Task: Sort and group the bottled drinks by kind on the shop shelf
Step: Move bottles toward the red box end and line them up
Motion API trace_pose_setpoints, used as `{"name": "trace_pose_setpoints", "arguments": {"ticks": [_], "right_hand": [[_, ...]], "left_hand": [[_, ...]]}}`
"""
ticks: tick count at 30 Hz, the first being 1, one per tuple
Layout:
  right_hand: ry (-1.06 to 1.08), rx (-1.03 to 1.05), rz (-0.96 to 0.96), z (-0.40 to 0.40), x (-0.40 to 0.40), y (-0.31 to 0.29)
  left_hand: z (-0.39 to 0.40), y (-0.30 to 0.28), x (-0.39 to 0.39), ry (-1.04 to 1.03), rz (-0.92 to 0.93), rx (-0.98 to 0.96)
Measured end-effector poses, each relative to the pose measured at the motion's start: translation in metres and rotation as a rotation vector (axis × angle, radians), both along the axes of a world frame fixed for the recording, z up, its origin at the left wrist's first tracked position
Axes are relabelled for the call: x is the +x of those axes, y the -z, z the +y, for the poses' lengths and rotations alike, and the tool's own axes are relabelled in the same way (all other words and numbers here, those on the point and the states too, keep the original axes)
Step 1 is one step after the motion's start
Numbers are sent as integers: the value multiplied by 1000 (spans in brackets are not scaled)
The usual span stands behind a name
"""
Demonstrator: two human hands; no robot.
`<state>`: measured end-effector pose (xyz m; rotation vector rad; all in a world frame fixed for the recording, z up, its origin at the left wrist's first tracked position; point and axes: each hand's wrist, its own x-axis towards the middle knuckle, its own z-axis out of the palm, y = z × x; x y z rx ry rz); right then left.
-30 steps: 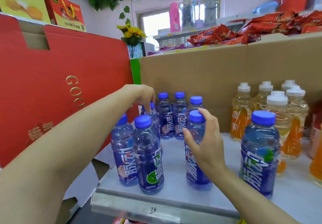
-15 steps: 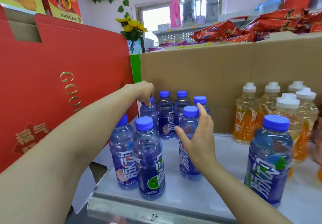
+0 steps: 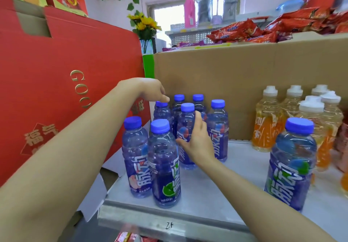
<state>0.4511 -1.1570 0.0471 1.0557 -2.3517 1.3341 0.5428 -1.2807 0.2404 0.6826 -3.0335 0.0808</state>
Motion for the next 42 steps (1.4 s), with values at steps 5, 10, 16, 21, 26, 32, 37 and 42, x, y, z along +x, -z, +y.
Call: {"name": "trace_pose_setpoints", "arguments": {"ticks": [5,10,16,21,26,32,37,42], "right_hand": [[6,40,23,-18,-9,3],[-25,-116,-33,15,17,1],[-481,-231,-232,60,94,29],[-538,-233,-305,30,95,43],[-517,-307,-297,45,87,45],[-317,-401,-224,69,49,44],[-303,-388,-228,66,41,44],[-299,-387,-214,68,39,44]], "left_hand": [[22,21,50,-55,405,163],[52,95,94,-54,1070,285],[53,195,98,-245,1266,787],[54,216,93,-216,1288,1007],[59,221,89,-109,1266,1063],[81,224,64,36,1182,1147],[82,224,50,43,1138,1189],[74,227,52,83,1149,1179]]}}
